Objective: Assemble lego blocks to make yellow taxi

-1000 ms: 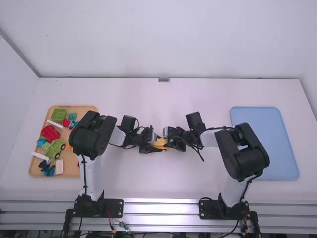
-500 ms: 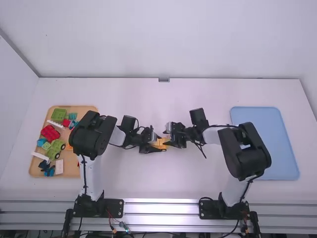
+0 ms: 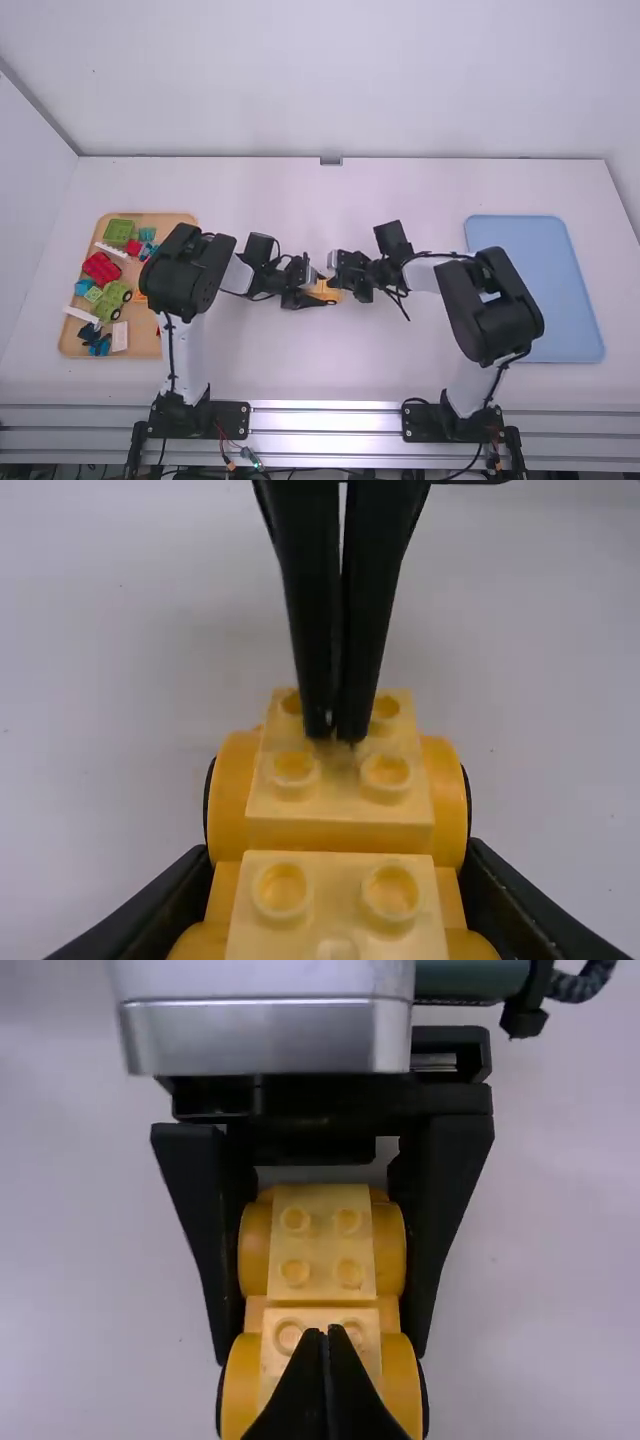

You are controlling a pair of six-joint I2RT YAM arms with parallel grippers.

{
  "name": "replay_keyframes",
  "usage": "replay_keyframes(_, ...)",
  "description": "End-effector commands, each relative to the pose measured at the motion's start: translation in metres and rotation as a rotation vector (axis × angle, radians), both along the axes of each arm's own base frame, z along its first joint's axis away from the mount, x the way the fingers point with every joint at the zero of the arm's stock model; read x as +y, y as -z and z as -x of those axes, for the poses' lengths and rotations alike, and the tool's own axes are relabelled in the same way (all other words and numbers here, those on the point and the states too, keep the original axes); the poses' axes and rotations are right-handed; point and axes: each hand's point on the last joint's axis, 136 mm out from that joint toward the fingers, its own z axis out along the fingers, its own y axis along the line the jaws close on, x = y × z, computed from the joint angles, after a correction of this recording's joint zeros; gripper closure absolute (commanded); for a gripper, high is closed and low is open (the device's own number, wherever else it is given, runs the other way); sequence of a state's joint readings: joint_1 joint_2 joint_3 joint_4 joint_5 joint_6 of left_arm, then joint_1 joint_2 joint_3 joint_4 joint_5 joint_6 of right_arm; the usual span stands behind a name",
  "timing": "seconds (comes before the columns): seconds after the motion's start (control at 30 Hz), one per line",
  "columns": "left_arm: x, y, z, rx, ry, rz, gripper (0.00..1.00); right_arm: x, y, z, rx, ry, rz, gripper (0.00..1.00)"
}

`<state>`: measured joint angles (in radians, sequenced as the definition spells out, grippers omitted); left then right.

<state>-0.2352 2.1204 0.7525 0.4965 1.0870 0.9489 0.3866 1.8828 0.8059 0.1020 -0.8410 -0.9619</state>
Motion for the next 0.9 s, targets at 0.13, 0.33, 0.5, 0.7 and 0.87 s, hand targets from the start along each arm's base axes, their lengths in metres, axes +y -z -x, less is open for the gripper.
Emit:
replay_keyframes(0.13,-0.001,0.005,0.005,0.035,-0.003,-0.008,0.53,-0.005,0.034,-0.003,0.015,0.083,0.185,1.0)
replay_keyframes(0.33,-0.001,0.005,0.004,0.037,-0.003,-0.008,0.56,-0.018,0.073,0.007,0.075,0.098,0.297,1.0)
replay_keyframes(0.5,-0.002,0.003,0.0,0.055,-0.016,-0.006,0.56,-0.025,0.095,0.012,0.108,0.094,0.319,1.0)
replay_keyframes(0.7,-0.002,0.002,-0.001,0.049,-0.022,-0.002,0.54,-0.007,0.043,-0.004,0.077,0.046,0.104,1.0)
replay_keyframes(0.87,-0.003,0.002,-0.002,0.054,-0.024,-0.001,0.48,-0.007,-0.039,-0.03,-0.033,0.066,-0.075,0.57)
